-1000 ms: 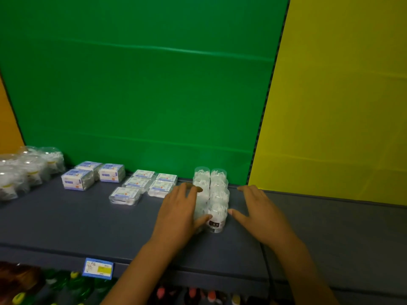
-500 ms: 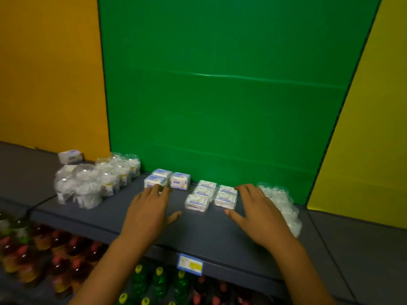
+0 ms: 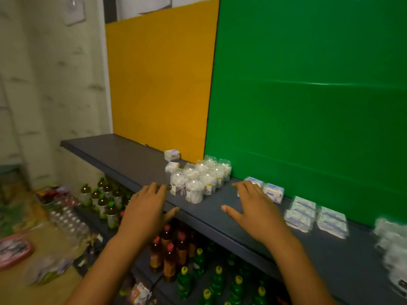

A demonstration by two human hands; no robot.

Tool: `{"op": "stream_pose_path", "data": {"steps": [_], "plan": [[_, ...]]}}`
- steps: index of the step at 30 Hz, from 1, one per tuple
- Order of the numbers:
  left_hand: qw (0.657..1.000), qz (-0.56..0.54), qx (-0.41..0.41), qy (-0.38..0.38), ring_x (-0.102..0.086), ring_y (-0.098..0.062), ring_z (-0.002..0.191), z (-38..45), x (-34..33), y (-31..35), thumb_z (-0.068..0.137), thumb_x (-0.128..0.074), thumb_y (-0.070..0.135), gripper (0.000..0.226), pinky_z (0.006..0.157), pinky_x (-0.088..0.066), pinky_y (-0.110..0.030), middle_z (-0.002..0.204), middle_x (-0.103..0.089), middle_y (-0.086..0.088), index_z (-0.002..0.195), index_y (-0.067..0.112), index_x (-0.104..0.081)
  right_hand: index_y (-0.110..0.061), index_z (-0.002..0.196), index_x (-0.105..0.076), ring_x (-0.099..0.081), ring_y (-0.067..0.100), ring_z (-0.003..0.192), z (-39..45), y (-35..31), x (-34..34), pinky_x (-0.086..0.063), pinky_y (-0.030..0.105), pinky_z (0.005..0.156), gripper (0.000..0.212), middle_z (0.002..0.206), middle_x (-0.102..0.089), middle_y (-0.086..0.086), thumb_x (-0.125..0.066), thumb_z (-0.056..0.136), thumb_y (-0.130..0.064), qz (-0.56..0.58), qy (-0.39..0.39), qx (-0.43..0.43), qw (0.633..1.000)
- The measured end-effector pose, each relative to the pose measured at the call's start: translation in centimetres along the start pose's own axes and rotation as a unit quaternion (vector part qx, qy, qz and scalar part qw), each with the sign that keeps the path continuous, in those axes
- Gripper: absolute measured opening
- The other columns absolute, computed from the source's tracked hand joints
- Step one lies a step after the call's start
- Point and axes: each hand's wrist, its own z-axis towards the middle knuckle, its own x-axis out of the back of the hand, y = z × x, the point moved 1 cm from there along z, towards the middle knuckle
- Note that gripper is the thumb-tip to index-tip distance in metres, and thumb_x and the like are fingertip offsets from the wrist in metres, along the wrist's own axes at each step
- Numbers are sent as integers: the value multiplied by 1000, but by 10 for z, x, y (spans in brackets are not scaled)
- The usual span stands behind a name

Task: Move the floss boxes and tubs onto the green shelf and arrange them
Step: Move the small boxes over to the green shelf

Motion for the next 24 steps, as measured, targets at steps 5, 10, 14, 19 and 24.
{"op": "stream_pose_path", "data": {"steps": [5, 10, 14, 19, 24], "plan": [[998, 22, 53, 11, -49, -22, 118, 1, 8, -54, 86, -52, 59, 63, 92, -45, -35, 131, -50, -1, 137, 22, -42, -24, 143, -33, -39, 19, 130, 50, -45, -24, -40, 33, 102, 63, 143, -39, -4, -47, 94, -60, 26, 3, 60, 998], [996, 33, 82, 9, -49, -21, 118, 15, 0, -100, 87, -53, 57, 61, 92, -45, -35, 132, -49, 1, 137, 25, -40, -24, 140, -37, -39, 19, 129, 99, -74, -56, -41, 35, 100, 61, 141, -41, -3, -48, 93, -61, 43, 8, 93, 995], [994, 56, 96, 7, -49, -21, 116, 42, -13, -136, 87, -51, 59, 60, 92, -43, -35, 129, -49, 2, 137, 27, -40, -25, 137, -38, -40, 18, 128, 145, -88, -82, -41, 33, 96, 60, 139, -42, -3, -48, 91, -62, 45, 16, 102, 994], [992, 79, 94, 10, -50, -22, 115, 101, -24, -185, 88, -49, 60, 59, 92, -45, -36, 129, -49, 2, 135, 26, -42, -27, 138, -39, -41, 15, 125, 215, -100, -107, -40, 30, 95, 59, 136, -44, -6, -48, 91, -62, 71, 31, 98, 992], [993, 82, 84, 6, -46, -20, 121, 149, -35, -216, 90, -45, 60, 58, 96, -42, -35, 134, -45, 3, 137, 28, -38, -25, 139, -39, -40, 17, 127, 268, -107, -129, -40, 31, 96, 61, 139, -43, -5, -49, 91, -61, 84, 32, 84, 992]]}}
